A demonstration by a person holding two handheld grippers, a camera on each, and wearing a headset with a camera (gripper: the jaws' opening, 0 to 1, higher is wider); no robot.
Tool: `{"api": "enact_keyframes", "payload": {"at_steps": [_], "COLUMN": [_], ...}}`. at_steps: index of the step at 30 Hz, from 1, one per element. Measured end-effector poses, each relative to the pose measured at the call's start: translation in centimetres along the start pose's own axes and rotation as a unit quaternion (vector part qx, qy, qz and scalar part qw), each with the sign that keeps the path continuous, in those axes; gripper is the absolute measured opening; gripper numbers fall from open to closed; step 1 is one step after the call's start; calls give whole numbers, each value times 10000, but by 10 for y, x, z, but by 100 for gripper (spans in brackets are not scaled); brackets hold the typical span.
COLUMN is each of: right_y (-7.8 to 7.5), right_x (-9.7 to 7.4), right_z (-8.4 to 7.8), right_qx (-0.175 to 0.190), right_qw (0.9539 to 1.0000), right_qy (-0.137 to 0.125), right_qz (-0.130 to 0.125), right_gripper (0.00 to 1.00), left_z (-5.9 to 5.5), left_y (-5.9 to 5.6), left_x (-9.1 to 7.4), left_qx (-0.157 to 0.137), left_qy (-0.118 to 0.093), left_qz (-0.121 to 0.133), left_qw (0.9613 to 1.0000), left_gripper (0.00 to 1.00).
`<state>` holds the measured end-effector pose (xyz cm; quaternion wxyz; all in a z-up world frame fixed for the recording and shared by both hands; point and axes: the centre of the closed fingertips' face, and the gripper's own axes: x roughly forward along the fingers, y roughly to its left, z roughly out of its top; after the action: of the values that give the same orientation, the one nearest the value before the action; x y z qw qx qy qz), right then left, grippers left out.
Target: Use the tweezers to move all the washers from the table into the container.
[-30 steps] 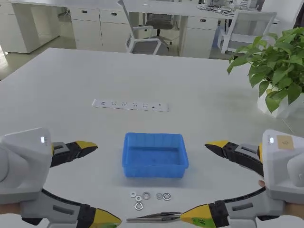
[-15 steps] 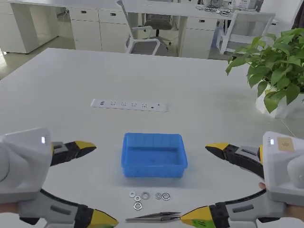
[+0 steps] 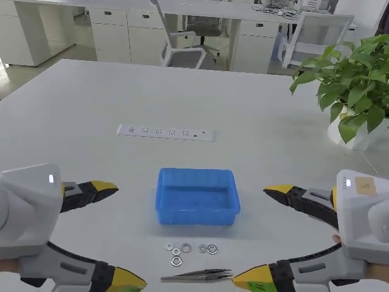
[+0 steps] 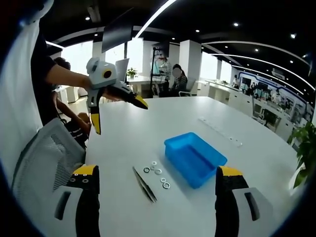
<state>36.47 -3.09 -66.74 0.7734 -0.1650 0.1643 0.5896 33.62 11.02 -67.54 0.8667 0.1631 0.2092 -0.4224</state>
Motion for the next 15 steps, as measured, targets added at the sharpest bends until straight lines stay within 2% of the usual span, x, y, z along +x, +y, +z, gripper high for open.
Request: {"api": "enact_keyframes", "payload": {"at_steps": [8, 15], "right_y": [0, 4], "right_x": [2, 3], "right_z": [-4, -14], "right_qx": [105, 115], "right_qw": [9999, 9998], "right_qy": [18, 155], "right_qz": [31, 94], "right_gripper": [97, 95], "left_z": [0, -8], "left_y": [5, 2], "left_x": [-1, 1], "left_qx": [-41, -175], "left_qy": [-14, -1], "left_qz": [91, 79], "left_qw": [9999, 9998], "left_gripper": [99, 99]}}
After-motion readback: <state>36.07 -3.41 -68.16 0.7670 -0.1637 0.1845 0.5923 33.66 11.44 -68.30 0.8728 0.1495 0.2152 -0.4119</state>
